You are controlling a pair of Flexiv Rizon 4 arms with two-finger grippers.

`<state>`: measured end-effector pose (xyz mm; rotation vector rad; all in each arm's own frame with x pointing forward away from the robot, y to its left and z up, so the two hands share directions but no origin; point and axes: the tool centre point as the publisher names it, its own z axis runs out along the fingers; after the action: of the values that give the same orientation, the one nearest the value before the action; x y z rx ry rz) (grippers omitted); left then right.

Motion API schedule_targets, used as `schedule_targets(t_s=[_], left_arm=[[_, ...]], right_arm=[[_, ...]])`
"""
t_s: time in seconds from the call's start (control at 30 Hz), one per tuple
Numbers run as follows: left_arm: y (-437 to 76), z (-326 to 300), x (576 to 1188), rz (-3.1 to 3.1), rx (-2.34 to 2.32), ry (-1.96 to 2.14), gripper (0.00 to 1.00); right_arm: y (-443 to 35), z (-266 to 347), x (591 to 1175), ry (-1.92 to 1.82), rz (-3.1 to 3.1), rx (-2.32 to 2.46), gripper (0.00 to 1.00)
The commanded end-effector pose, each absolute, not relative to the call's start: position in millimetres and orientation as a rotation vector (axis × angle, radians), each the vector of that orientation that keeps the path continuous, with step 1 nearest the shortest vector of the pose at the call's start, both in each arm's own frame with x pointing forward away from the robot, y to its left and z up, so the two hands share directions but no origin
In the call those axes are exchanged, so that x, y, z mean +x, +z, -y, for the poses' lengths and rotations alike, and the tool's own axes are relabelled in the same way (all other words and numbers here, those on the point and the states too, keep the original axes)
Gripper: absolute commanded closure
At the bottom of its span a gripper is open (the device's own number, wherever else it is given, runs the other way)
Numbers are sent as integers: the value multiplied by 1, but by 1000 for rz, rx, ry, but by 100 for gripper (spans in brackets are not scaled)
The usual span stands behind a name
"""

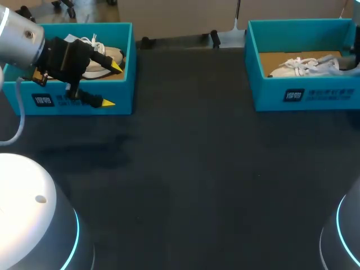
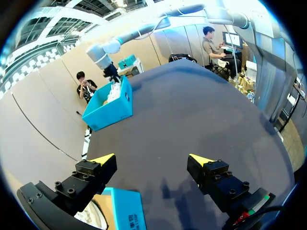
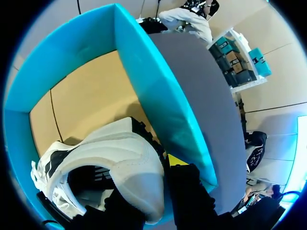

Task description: Take the shoe out of the shoebox, open the shoe tongue, remove and reinsert the insole, then place the shoe into the shoebox

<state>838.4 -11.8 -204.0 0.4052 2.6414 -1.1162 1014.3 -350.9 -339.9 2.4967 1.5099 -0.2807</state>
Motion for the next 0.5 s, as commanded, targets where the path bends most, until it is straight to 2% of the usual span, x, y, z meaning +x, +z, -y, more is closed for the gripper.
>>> schedule_targets(t_s=[0.03, 0.5], left_arm=[[-204, 12, 839, -2645, 406, -1112, 0], [-204, 12, 839, -2645, 406, -1112, 0]], right_arm=[[-351, 352, 1019, -282, -1508, 2507, 100], [-377, 354, 1022, -306, -1524, 2544, 100]])
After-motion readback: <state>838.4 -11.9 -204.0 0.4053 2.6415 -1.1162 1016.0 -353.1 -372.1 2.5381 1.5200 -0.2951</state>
